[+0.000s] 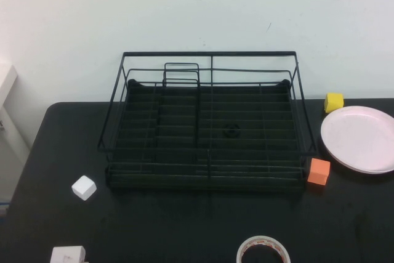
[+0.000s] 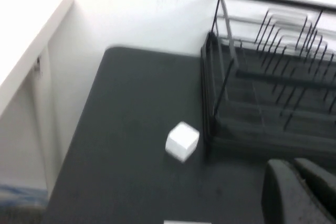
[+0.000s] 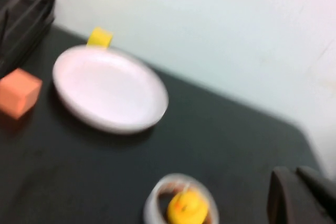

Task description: Place plate on rack

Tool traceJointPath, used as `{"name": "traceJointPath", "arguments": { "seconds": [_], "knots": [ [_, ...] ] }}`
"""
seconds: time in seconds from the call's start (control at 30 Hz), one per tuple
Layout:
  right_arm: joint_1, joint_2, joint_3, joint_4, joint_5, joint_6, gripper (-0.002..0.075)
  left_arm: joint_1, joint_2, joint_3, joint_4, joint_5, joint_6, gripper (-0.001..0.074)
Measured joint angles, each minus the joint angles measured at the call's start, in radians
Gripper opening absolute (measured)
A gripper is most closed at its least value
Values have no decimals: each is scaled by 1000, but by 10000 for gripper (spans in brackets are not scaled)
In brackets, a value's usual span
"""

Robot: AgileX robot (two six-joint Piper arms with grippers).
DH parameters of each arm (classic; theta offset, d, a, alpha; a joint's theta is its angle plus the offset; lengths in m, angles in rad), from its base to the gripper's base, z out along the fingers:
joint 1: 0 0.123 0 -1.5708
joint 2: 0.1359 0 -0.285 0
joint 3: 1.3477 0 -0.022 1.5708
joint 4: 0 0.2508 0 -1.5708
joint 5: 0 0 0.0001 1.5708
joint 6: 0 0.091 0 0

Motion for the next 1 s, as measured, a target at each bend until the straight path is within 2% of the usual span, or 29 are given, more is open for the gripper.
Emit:
{"name": "traceJointPath", "arguments": {
  "seconds": [0.1, 0.33, 0.53, 0.63, 0.83, 1.0],
  "knots": [
    [0, 0, 0, -31, -62, 0, -2, 0, 0, 2, 4, -106, 0, -2],
    [0, 0, 0, -51, -89, 0, -2, 0, 0, 2, 27, -659, 0, -2],
    [0, 0, 0, -67, -189, -1, -2, 0, -2, 2, 29, -977, 0, -2],
    [0, 0, 0, -72, -343, 10, -2, 0, -2, 2, 32, -1063, -26, -2],
    [0, 0, 0, -67, -671, 205, -2, 0, -2, 2, 33, -1137, -82, -2],
    [0, 0, 0, -62, -712, 226, -2, 0, -2, 2, 34, -1147, -86, -2]
  ]
}}
